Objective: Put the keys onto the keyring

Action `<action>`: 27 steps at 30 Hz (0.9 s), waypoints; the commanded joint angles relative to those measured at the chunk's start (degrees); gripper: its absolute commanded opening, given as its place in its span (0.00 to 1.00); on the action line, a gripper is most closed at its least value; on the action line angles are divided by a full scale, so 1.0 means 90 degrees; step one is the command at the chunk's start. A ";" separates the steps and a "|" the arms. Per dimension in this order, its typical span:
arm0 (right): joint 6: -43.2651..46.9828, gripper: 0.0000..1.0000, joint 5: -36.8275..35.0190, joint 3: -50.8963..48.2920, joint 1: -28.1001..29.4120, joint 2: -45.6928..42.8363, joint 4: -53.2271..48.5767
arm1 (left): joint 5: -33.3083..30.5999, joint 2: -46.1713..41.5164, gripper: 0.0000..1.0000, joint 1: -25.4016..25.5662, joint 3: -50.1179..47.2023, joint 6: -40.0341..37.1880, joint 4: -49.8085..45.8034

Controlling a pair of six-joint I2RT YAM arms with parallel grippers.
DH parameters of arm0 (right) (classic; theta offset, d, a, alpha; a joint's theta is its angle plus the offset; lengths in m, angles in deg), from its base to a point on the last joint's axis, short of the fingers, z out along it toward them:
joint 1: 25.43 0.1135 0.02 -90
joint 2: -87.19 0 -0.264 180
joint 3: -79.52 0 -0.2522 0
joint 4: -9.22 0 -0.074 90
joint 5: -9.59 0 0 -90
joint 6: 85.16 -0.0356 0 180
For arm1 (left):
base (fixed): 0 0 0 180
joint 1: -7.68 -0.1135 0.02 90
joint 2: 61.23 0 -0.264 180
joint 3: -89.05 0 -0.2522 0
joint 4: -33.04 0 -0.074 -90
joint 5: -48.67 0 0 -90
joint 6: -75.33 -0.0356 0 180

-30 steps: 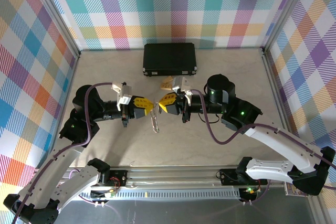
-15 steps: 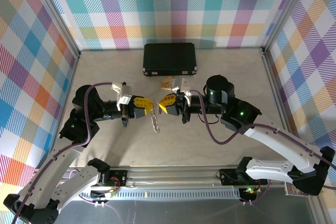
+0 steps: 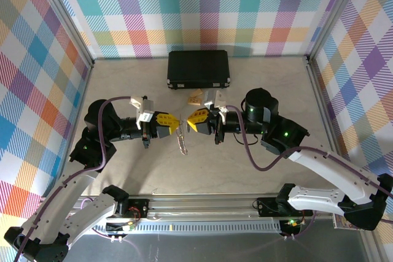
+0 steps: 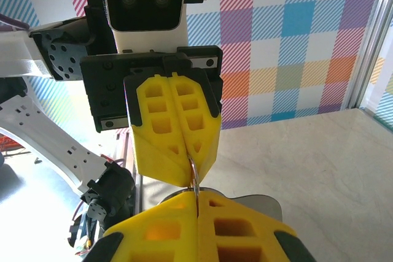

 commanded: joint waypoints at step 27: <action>-0.0210 0.00 0.0242 -0.0088 0.0018 0.0123 0.0403 | 0.0060 -0.0075 0.00 0.0060 -0.0090 0.0104 0.0373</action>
